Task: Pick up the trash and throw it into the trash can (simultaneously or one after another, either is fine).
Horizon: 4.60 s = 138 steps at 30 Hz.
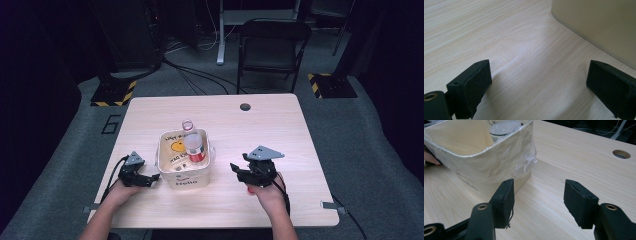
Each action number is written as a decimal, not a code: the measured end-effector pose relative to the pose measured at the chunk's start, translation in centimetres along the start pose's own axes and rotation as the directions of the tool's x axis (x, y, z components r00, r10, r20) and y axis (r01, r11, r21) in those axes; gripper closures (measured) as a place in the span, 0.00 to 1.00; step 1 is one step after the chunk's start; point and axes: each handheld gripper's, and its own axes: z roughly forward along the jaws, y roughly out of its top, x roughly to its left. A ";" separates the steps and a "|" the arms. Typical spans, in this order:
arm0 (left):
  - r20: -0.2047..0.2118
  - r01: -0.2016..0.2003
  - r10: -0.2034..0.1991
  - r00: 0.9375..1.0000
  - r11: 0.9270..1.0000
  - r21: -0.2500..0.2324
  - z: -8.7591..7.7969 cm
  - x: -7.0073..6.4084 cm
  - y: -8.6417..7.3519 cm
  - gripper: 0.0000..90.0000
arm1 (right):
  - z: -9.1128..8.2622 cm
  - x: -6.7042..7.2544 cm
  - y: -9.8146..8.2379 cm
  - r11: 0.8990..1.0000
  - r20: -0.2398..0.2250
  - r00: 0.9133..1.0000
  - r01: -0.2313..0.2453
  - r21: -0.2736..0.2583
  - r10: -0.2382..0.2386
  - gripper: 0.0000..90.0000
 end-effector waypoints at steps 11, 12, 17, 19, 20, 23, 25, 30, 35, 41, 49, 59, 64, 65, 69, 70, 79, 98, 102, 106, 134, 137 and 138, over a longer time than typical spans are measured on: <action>0.000 0.000 0.000 1.000 1.000 0.000 0.0 0.0 0.0 0.07 | -0.5 -0.4 -1.8 0.998 0.001 0.999 -0.053 0.016 0.053 0.47; 0.000 0.000 0.000 1.000 1.000 0.000 0.0 0.0 0.0 0.07 | -0.5 -0.4 -1.9 0.998 0.001 0.999 -0.053 0.016 0.053 0.47; 0.000 0.000 0.000 1.000 1.000 0.000 0.0 0.0 0.0 0.07 | -0.7 -0.6 -2.6 0.997 0.021 0.997 -0.073 0.009 0.073 0.45; 0.000 0.001 -0.001 1.000 1.000 0.002 0.0 0.0 0.0 0.07 | -0.8 -0.6 -2.7 0.997 0.026 0.997 -0.077 0.006 0.077 0.45; 0.000 -0.001 0.001 1.000 1.000 0.002 0.0 0.0 0.0 0.07 | -0.9 -0.6 -2.9 0.997 0.028 0.996 -0.079 0.004 0.079 0.45; 0.000 0.001 -0.001 1.000 1.000 0.001 0.0 0.0 0.0 0.07 | -1.2 -0.7 -3.3 0.996 0.045 0.995 -0.090 -0.001 0.090 0.46; 0.000 -0.003 0.003 1.000 1.000 0.004 0.0 0.0 0.0 0.07 | -1.5 -0.8 -3.7 0.995 0.046 0.994 -0.098 -0.003 0.098 0.47; 0.000 0.002 -0.002 1.000 1.000 0.001 0.0 0.0 0.0 0.07 | -2.1 -0.9 -4.7 0.993 0.063 0.991 -0.118 -0.012 0.118 0.48; 0.001 0.002 -0.002 1.000 1.000 0.002 0.0 0.0 0.0 0.07 | -2.2 -0.7 -5.3 0.994 0.076 0.991 -0.107 0.003 0.106 0.49; 0.000 0.001 -0.001 1.000 1.000 0.002 0.0 0.0 0.0 0.07 | -2.1 -0.4 -6.1 0.995 0.095 0.991 -0.097 0.019 0.095 0.51; 0.000 0.001 -0.001 1.000 1.000 0.002 0.0 0.0 0.0 0.07 | -2.1 -0.1 -7.4 0.994 0.099 0.990 -0.100 0.033 0.097 0.53; 0.000 0.000 0.000 1.000 1.000 0.000 0.0 0.0 0.0 0.07 | -1.8 0.1 -8.7 0.992 0.091 0.990 -0.111 0.061 0.106 0.56; 0.000 0.001 -0.001 1.000 1.000 0.000 0.0 0.0 0.0 0.07 | -1.0 0.0 -8.9 0.989 0.097 0.989 -0.120 0.088 0.111 0.58; 0.001 0.001 -0.001 1.000 1.000 0.001 0.0 0.0 0.0 0.07 | -0.8 -0.1 -8.9 0.988 0.100 0.988 -0.125 0.094 0.116 0.58; 0.001 0.001 -0.001 1.000 1.000 0.001 0.0 0.0 0.0 0.07 | -0.1 -0.2 -9.2 0.986 0.110 0.986 -0.134 0.102 0.123 0.57; 0.000 0.000 0.000 1.000 1.000 0.001 0.0 0.0 0.0 0.07 | 0.1 -0.2 -9.3 0.985 0.112 0.986 -0.135 0.104 0.123 0.57; 0.000 -0.001 0.001 1.000 1.000 0.001 0.0 0.0 0.0 0.07 | 1.0 -0.6 -9.9 0.980 0.137 0.981 -0.155 0.122 0.138 0.54; -0.001 -0.002 0.002 1.000 1.000 0.001 0.0 0.0 0.0 0.07 | 1.7 -0.9 -10.3 0.976 0.165 0.979 -0.148 0.162 0.121 0.58; 0.000 0.001 -0.001 1.000 1.000 0.001 0.0 0.0 0.0 0.07 | 1.7 -0.9 -10.4 0.975 0.169 0.979 -0.146 0.167 0.117 0.64; 0.000 -0.003 0.003 1.000 1.000 0.004 0.0 0.0 0.0 0.07 | 1.7 -0.9 -10.3 0.974 0.166 0.979 -0.149 0.170 0.121 0.64; 0.000 0.000 0.000 1.000 1.000 0.001 0.0 0.0 0.0 0.07 | 1.4 0.2 -7.9 0.984 0.101 0.989 -0.123 0.133 0.110 0.64; -0.001 0.000 0.000 1.000 1.000 0.000 0.0 0.0 0.0 0.07 | 1.3 0.3 -7.7 0.984 0.096 0.989 -0.121 0.131 0.109 0.64; 0.000 -0.003 0.003 1.000 1.000 0.003 0.0 0.0 0.0 0.07 | 1.3 0.3 -7.6 0.984 0.095 0.990 -0.116 0.133 0.104 0.64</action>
